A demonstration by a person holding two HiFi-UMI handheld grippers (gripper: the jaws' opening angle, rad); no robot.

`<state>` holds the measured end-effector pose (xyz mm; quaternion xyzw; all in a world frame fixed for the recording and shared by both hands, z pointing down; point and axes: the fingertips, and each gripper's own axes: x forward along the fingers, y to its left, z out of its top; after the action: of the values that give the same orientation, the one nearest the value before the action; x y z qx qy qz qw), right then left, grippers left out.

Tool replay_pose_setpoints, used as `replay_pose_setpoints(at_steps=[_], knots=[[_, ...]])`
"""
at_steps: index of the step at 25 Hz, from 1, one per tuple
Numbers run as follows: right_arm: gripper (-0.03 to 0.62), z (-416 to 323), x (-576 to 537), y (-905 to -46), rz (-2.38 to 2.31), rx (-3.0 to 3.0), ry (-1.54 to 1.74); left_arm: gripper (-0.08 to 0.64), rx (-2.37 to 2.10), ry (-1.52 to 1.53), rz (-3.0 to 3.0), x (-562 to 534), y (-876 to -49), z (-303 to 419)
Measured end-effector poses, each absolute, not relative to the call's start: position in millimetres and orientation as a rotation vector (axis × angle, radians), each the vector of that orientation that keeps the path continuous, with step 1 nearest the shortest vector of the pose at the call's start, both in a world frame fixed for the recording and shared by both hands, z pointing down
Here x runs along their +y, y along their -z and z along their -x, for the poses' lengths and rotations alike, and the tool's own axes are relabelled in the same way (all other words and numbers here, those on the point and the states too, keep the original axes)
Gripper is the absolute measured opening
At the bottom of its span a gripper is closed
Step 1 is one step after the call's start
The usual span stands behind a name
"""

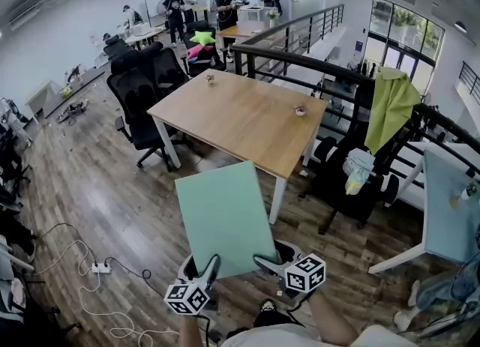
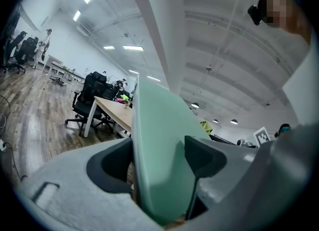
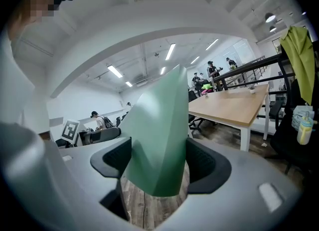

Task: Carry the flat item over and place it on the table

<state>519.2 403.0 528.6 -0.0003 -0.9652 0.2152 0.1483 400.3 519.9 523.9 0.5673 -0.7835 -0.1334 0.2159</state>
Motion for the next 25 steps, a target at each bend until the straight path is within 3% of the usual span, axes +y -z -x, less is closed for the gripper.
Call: replay_pose_setpoints(at_steps=[15, 25], knots=[[0.348, -490, 367, -540, 0.128, -2.761, -0.63, 0.339, -2.224, 0.332, -1.48, 492, -531, -381], [0.35, -429, 346, -547, 0.115, -2.739, -0.606, 0.339, -2.214, 0.359, -1.475, 471, -542, -321]])
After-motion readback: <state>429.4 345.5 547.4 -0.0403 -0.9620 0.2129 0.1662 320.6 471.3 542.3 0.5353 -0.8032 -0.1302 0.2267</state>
